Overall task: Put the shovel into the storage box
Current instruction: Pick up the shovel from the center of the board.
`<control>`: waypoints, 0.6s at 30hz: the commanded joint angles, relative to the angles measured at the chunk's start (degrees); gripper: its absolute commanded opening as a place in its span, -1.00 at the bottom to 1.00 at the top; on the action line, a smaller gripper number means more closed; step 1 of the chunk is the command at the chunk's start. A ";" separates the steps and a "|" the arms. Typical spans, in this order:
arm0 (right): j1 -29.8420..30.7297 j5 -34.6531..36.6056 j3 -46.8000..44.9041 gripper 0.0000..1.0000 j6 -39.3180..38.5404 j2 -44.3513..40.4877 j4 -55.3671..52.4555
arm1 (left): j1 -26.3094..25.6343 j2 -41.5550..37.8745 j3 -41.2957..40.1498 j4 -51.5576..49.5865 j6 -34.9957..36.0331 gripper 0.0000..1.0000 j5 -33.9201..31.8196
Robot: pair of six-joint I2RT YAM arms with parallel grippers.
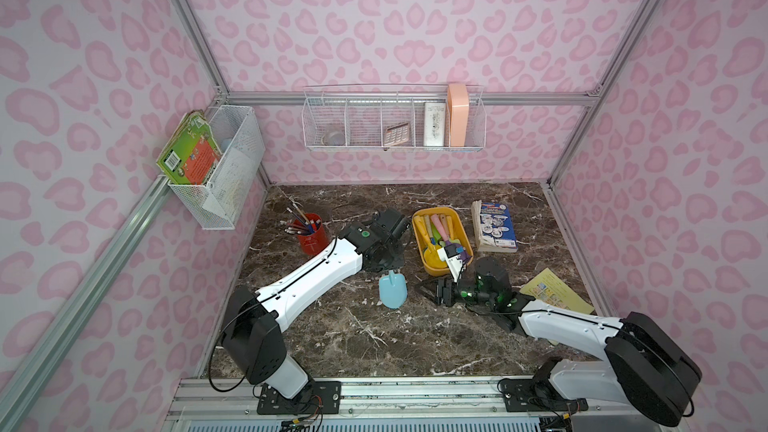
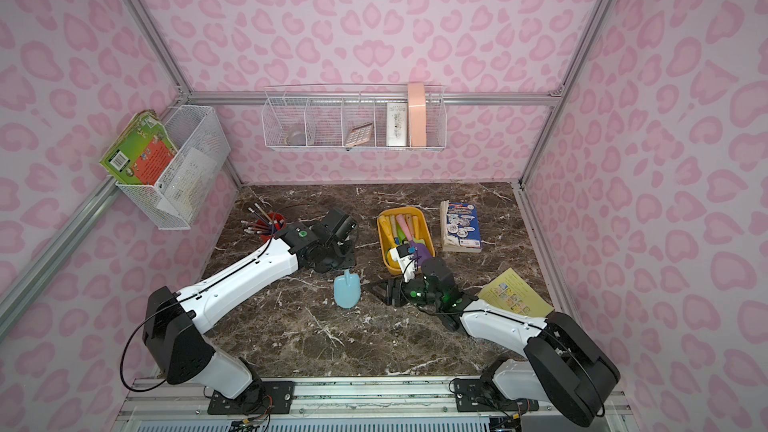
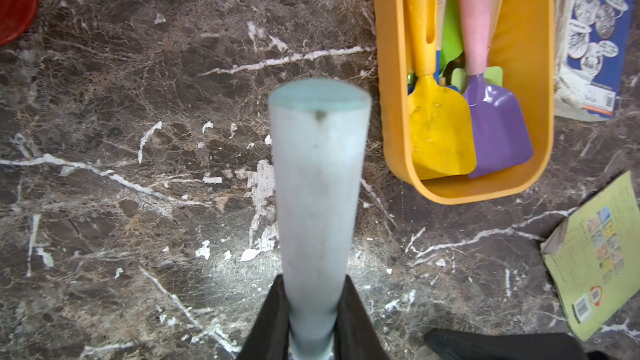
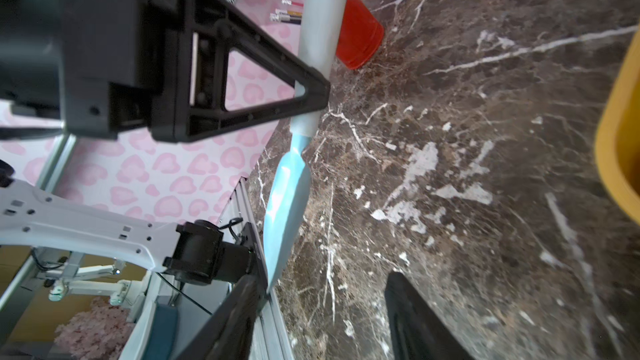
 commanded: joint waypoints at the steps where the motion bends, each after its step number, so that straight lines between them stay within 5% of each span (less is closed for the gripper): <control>1: 0.34 -1.73 2.10 0.17 1.92 1.95 5.12 | -0.71 -0.45 1.16 -0.69 -3.39 -1.00 -2.49; 12: 1.64 -1.14 4.90 -0.13 3.50 7.58 5.12 | -2.50 -0.18 2.03 1.28 -6.90 -1.00 -3.61; 18: 1.41 0.92 6.08 -0.66 2.83 7.33 1.61 | -3.04 0.35 2.58 3.16 -7.56 -1.00 -1.98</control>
